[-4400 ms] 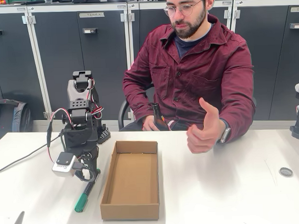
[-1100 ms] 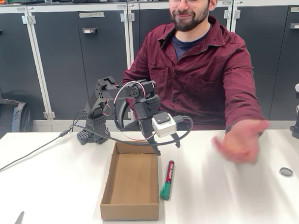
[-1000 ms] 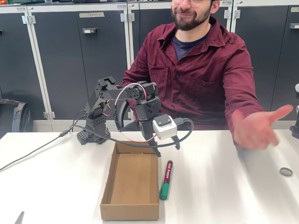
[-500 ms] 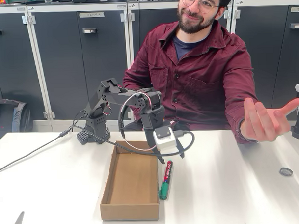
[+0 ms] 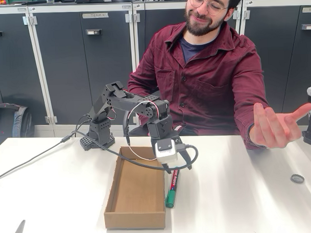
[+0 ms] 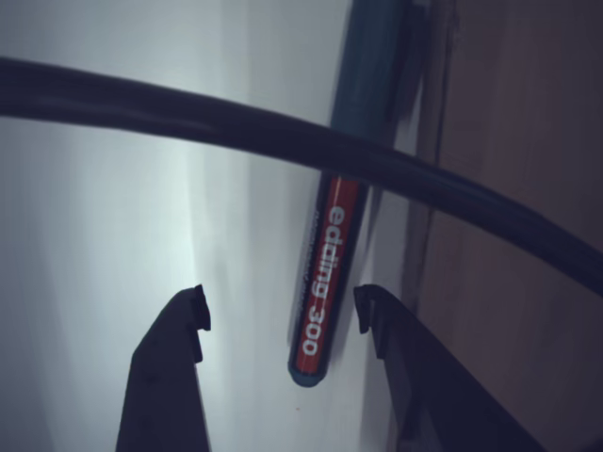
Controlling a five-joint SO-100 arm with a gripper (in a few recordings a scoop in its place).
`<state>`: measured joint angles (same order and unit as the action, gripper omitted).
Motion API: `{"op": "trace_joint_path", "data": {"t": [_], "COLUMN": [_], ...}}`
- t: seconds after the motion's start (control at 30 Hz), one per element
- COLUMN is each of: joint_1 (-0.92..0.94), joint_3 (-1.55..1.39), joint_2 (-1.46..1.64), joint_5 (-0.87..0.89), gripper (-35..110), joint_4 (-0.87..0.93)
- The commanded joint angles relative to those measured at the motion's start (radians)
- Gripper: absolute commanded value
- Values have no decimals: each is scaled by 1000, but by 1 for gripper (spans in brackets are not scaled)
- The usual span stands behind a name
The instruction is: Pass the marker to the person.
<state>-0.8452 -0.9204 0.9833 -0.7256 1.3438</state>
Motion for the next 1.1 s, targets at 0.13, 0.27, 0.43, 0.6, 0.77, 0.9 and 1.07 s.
{"op": "trace_joint_path", "data": {"t": [0.13, 0.27, 0.43, 0.6, 0.77, 0.9, 1.07], "joint_1": [21, 21, 20, 40, 61, 74, 74], "joint_3": [-48, -64, -66, -91, -97, 135, 219], "joint_2": [37, 32, 41, 101, 172, 92, 61], "joint_5": [25, 41, 41, 55, 40, 21, -43], "gripper": [34, 33, 33, 34, 34, 34, 33], "joint_4": [-9, -17, -48, -120, -164, -28, 54]}}
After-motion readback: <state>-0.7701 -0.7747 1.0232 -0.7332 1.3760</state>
